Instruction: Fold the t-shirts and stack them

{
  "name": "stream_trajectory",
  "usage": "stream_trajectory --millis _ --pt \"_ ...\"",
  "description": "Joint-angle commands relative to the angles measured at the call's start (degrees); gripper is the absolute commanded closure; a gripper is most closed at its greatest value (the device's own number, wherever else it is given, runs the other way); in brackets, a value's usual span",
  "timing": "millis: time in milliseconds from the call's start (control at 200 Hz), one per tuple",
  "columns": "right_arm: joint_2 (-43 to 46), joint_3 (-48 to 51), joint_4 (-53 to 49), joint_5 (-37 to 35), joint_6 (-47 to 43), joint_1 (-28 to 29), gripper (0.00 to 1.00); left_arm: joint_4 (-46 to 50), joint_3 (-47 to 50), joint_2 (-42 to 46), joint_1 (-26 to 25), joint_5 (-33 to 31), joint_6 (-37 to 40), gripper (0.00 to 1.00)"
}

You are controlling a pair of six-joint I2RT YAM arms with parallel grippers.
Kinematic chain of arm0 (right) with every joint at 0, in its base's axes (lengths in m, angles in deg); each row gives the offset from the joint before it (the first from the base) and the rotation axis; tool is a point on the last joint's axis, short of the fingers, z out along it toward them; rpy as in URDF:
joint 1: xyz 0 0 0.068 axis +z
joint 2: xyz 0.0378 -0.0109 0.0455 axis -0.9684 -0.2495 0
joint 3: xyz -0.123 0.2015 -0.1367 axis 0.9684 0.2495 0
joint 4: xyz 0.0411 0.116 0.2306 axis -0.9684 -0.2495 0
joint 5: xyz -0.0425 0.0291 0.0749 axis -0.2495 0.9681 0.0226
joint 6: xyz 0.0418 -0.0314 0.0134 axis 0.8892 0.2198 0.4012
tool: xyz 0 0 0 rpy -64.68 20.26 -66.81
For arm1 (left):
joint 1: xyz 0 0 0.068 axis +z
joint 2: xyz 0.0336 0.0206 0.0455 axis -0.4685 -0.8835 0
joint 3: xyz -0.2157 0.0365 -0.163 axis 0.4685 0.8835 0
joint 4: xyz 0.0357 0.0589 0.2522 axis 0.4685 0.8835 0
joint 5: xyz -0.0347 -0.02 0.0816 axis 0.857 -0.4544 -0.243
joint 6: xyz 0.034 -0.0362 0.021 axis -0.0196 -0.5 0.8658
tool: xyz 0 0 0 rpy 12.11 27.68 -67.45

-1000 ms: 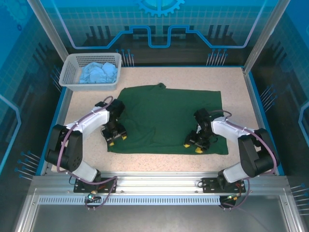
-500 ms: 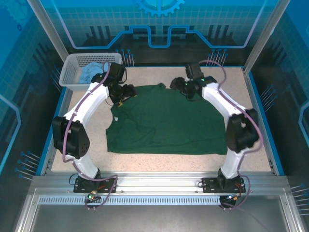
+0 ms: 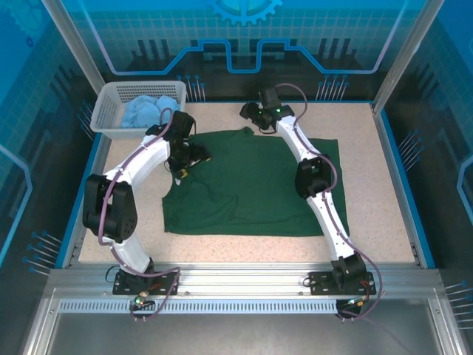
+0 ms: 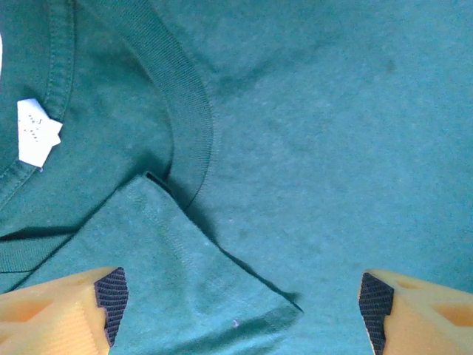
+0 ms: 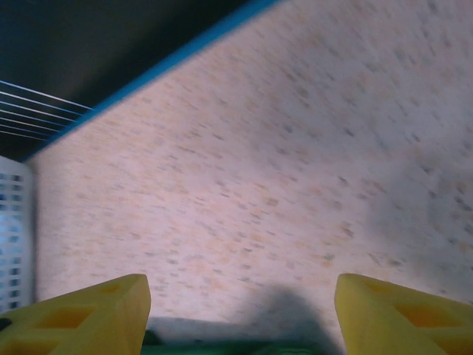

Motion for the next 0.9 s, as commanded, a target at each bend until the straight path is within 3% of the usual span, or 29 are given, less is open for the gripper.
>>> stream_trajectory --millis 0,385,495,555,755,890 --pt "3.6 6.0 2.5 0.9 -0.3 0.0 0.32 0.1 0.9 2.0 0.3 -1.3 -1.1 0.16" --pt "0.7 4.2 -4.2 2.5 -0.9 2.9 0.35 3.8 -0.5 0.5 0.7 -1.8 4.3 0.16" --pt "0.2 4.3 -4.1 2.5 -3.3 3.7 0.4 3.4 -0.2 1.2 0.7 -2.8 4.7 0.16" --pt "-0.3 4.4 -4.1 2.2 -2.9 3.7 0.45 3.8 -0.8 0.8 0.9 -3.1 5.2 0.16" --pt "-0.9 3.0 -2.3 2.2 -5.1 3.6 0.79 4.3 -2.7 -1.1 1.3 -3.8 5.9 0.16" --pt "1.5 2.7 0.2 2.4 -10.7 4.2 0.88 4.4 -3.4 -1.2 1.6 -4.2 6.1 0.16"
